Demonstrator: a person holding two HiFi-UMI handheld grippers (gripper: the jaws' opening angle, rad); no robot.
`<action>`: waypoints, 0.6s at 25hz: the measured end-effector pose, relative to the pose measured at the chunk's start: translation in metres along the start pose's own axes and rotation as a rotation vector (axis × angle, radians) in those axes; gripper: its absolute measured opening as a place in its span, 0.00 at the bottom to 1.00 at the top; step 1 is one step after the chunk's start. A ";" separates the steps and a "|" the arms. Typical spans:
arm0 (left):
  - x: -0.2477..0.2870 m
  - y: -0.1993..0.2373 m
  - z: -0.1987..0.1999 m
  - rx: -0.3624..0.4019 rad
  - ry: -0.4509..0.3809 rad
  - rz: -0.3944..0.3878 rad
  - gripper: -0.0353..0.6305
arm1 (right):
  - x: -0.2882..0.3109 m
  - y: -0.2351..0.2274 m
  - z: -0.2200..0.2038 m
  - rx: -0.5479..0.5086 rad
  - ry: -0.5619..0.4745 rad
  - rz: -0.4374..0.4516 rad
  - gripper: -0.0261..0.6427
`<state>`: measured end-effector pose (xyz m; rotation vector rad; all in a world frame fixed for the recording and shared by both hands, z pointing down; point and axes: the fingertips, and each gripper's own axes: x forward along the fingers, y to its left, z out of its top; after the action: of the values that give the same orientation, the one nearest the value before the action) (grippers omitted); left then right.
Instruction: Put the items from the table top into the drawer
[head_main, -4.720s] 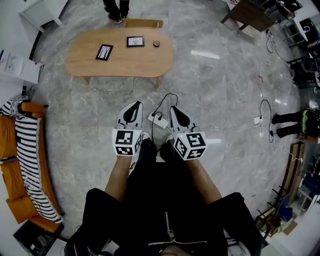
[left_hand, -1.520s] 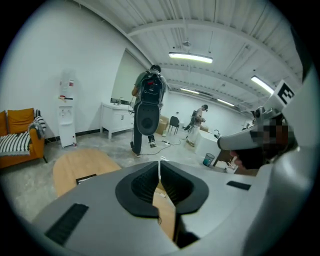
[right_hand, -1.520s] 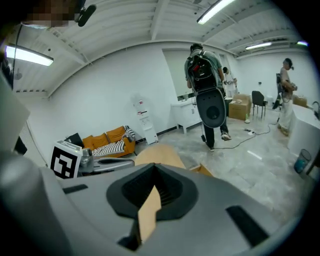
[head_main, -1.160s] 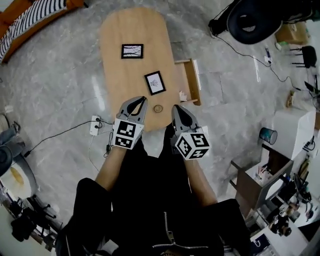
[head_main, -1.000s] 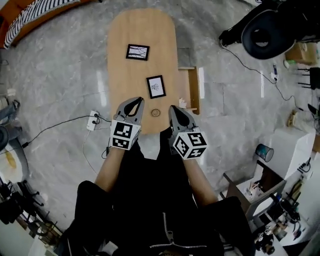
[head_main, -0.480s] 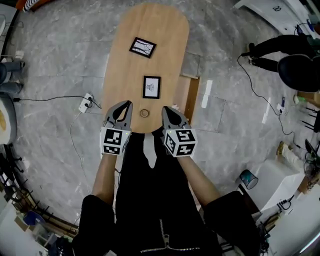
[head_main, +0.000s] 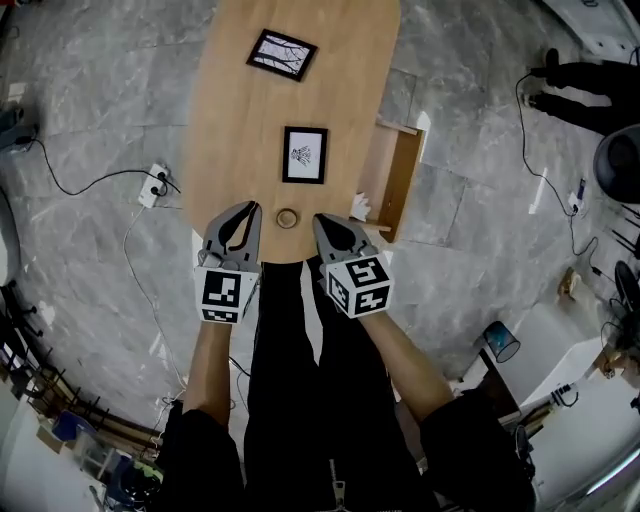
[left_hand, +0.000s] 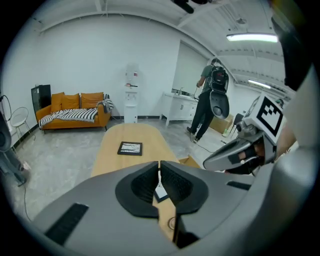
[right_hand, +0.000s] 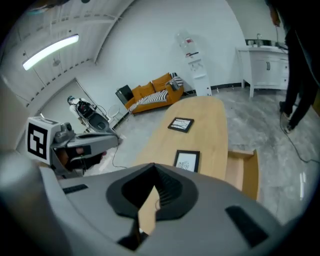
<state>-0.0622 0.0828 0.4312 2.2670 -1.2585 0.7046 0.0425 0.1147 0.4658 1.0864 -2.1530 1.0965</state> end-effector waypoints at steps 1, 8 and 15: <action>0.006 0.004 -0.010 0.000 0.003 0.004 0.09 | 0.013 -0.004 -0.012 -0.022 0.024 -0.008 0.05; 0.049 0.019 -0.073 -0.025 0.037 -0.026 0.09 | 0.092 -0.015 -0.093 -0.073 0.184 -0.006 0.05; 0.067 0.039 -0.101 -0.045 0.046 -0.034 0.09 | 0.131 -0.024 -0.136 -0.182 0.253 -0.045 0.06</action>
<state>-0.0875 0.0822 0.5567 2.2184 -1.2003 0.7050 -0.0027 0.1619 0.6448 0.8607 -1.9746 0.9423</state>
